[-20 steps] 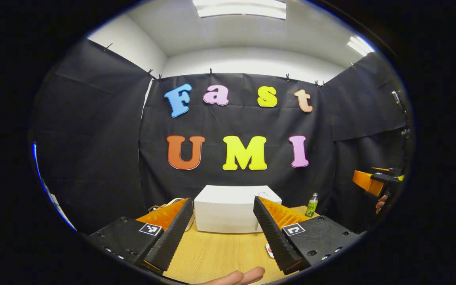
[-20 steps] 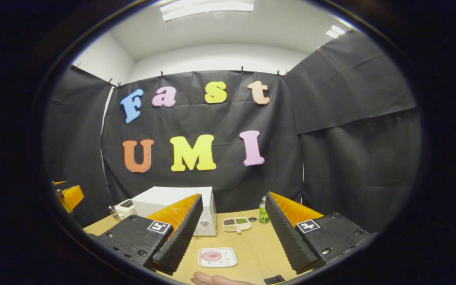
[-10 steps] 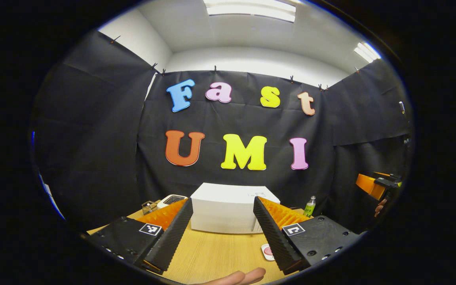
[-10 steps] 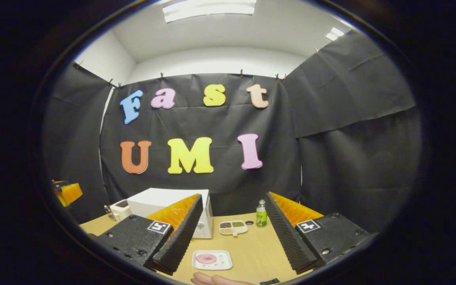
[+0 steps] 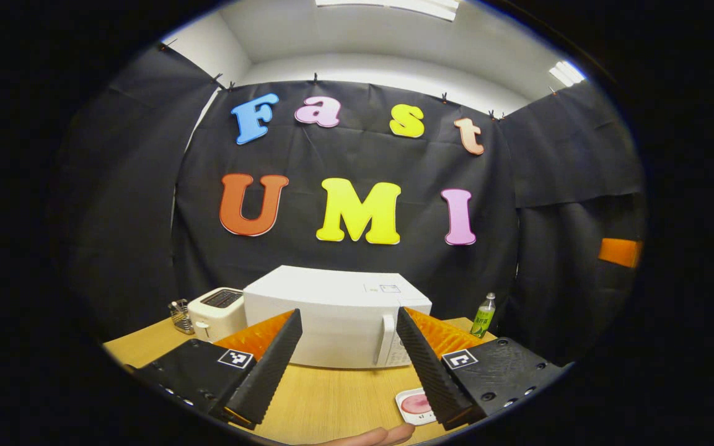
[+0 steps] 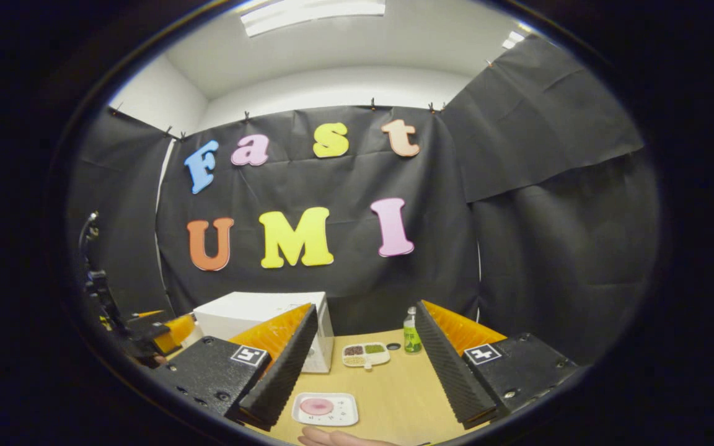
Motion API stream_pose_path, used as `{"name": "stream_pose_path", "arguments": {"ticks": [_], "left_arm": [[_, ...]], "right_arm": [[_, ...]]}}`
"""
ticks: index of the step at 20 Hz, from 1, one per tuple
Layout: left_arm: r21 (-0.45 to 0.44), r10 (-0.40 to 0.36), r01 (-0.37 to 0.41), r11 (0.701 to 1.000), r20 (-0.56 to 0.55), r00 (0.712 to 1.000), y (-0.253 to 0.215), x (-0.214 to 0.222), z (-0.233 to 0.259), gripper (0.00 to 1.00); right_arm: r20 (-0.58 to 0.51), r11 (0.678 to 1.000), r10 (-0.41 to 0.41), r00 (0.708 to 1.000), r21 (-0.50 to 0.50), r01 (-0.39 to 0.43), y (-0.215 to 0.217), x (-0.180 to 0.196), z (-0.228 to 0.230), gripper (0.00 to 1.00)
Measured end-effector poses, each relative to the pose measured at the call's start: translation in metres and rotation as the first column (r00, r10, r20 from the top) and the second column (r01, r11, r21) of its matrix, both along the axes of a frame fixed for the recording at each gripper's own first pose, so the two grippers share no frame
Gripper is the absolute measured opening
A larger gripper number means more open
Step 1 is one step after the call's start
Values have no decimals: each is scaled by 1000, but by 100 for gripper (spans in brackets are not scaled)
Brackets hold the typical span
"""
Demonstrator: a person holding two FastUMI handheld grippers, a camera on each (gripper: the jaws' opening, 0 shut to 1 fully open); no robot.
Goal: Open the microwave oven with the left hand, put the food in, and close the microwave oven.
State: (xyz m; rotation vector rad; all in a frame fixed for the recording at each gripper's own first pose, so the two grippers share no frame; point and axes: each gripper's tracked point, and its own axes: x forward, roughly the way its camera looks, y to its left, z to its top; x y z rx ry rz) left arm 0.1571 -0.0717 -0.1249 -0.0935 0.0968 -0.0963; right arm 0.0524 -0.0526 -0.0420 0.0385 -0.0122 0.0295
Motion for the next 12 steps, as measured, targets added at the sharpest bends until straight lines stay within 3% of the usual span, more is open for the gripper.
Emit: {"name": "stream_pose_path", "arguments": {"ticks": [3, 4, 5, 9, 10, 11, 12], "left_arm": [[-33, -24, 22, 999, -64, 998, -21, 38, -42, 94], [-38, -27, 25, 999, -73, 997, -25, 52, -53, 94], [-33, -31, 29, 999, -79, 996, -30, 65, -62, 95], [4, -62, 62, 998, -106, 992, -50, 102, -104, 95], [11, -59, 61, 998, -112, 992, -54, 111, -113, 94], [20, -60, 63, 998, -113, 992, -58, 119, -121, 94], [29, -74, 78, 997, -109, 991, -64, 127, -128, 94]], "right_arm": [[-21, 1000, -12, 1000, -10, 12, -13, 14, -11, 91], [-26, 1000, -19, 999, -13, 18, -18, 17, -15, 100], [-33, 1000, -23, 999, -14, 23, -23, 21, -18, 91], [-51, 1000, -30, 998, -10, 29, -35, 32, -28, 91], [-45, 999, -42, 998, -13, 42, -41, 35, -29, 100], [-33, 998, -59, 998, -17, 58, -46, 35, -28, 92], [-22, 997, -73, 997, -18, 73, -50, 37, -29, 91]]}}
